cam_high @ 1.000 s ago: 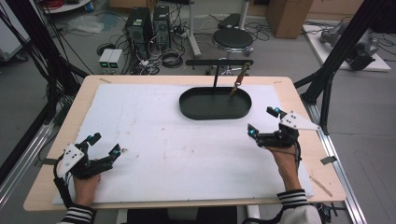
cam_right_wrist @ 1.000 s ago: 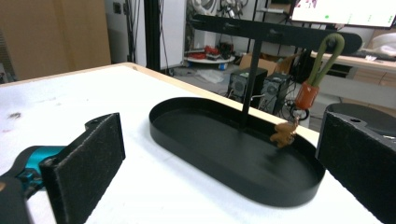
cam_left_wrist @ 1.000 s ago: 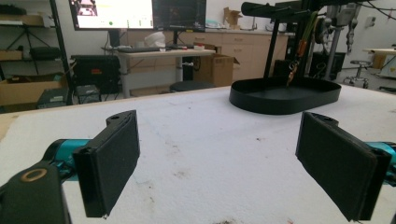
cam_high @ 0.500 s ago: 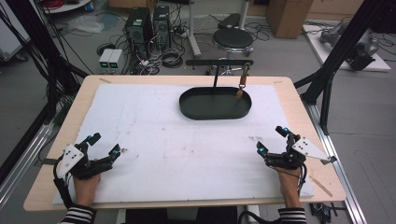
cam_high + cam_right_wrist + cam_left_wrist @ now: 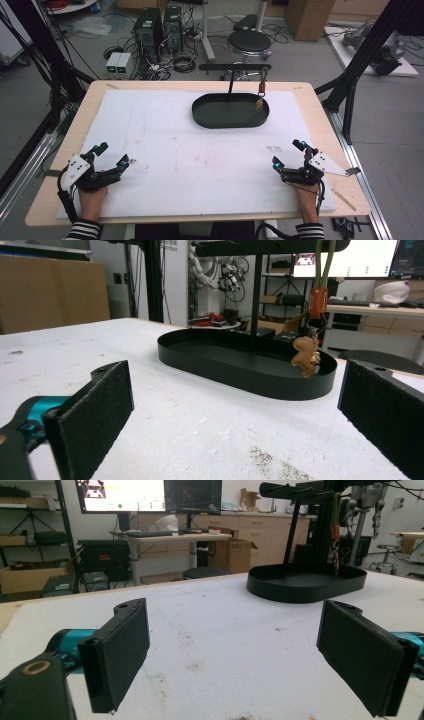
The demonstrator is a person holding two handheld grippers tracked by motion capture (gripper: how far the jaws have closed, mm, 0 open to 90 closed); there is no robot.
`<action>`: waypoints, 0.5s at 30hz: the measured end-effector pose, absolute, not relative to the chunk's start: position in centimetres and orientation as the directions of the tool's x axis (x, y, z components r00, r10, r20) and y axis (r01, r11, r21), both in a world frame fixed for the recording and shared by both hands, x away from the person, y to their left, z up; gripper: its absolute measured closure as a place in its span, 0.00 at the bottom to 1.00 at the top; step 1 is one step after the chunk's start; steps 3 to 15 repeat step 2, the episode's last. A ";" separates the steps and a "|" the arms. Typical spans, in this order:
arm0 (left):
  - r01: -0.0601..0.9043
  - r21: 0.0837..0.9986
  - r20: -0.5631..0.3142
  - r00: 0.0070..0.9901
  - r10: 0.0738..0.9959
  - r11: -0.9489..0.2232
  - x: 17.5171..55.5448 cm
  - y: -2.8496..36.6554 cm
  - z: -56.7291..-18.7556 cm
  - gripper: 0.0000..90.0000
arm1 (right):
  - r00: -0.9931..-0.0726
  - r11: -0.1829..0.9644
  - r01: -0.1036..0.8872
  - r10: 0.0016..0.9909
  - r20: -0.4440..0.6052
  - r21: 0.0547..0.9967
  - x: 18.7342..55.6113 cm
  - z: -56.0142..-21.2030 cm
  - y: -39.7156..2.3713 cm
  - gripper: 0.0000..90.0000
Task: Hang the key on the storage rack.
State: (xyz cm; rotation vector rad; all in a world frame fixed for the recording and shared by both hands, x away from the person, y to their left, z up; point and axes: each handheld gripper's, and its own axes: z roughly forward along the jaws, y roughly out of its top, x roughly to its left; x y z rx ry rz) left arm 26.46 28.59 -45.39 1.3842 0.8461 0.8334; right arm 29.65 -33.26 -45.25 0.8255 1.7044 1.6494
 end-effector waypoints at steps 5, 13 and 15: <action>-0.005 1.000 -0.016 0.470 0.882 0.021 26.4 28.6 -45.4 0.16 | -0.611 0.025 0.017 0.792 -0.010 1.000 29.6 -45.2 -33.2 0.00; -0.005 1.000 -0.016 0.470 0.882 0.021 26.4 28.6 -45.4 0.16 | -0.611 0.025 0.017 0.792 -0.010 1.000 29.6 -45.2 -33.2 0.00; -0.005 1.000 -0.016 0.470 0.882 0.021 26.4 28.6 -45.4 0.16 | -0.611 0.025 0.017 0.792 -0.010 1.000 29.6 -45.2 -33.2 0.00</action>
